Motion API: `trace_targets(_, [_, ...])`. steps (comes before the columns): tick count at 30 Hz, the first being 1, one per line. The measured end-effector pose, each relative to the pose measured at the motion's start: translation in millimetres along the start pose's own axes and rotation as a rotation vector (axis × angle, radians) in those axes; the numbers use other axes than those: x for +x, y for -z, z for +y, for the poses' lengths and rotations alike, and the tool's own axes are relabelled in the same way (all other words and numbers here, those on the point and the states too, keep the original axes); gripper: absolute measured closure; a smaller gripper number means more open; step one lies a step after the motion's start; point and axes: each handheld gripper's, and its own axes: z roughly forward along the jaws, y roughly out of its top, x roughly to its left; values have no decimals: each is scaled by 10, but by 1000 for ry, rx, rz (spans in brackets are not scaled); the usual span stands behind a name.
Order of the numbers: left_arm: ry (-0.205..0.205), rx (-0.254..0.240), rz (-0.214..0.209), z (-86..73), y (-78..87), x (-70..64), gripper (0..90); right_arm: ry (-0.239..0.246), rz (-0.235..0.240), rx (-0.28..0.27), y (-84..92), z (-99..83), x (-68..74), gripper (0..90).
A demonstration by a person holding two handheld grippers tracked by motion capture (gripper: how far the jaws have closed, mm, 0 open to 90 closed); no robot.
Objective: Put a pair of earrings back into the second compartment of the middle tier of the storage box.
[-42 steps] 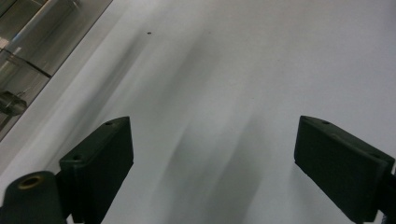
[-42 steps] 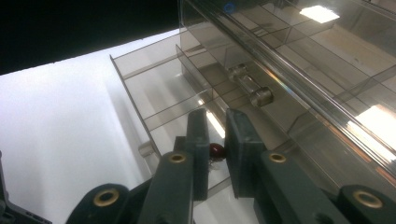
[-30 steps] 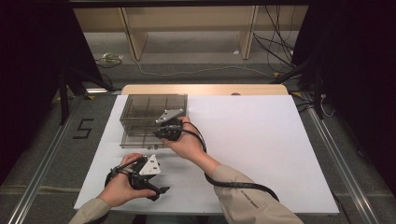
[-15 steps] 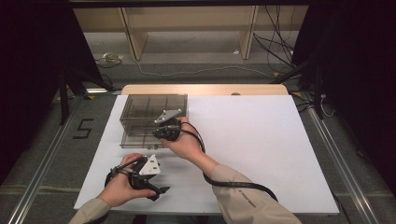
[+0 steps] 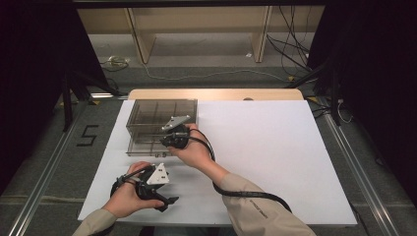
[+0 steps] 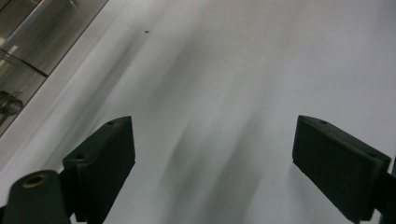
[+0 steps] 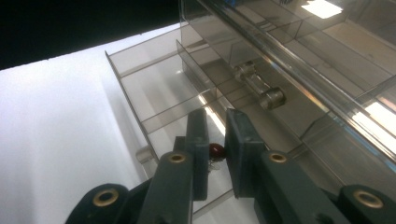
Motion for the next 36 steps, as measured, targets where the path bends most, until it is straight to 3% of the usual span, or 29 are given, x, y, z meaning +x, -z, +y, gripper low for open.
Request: trace_targets(36, [-5, 3, -2, -1, 0, 2, 130, -2, -5, 29, -78, -31, -11, 794])
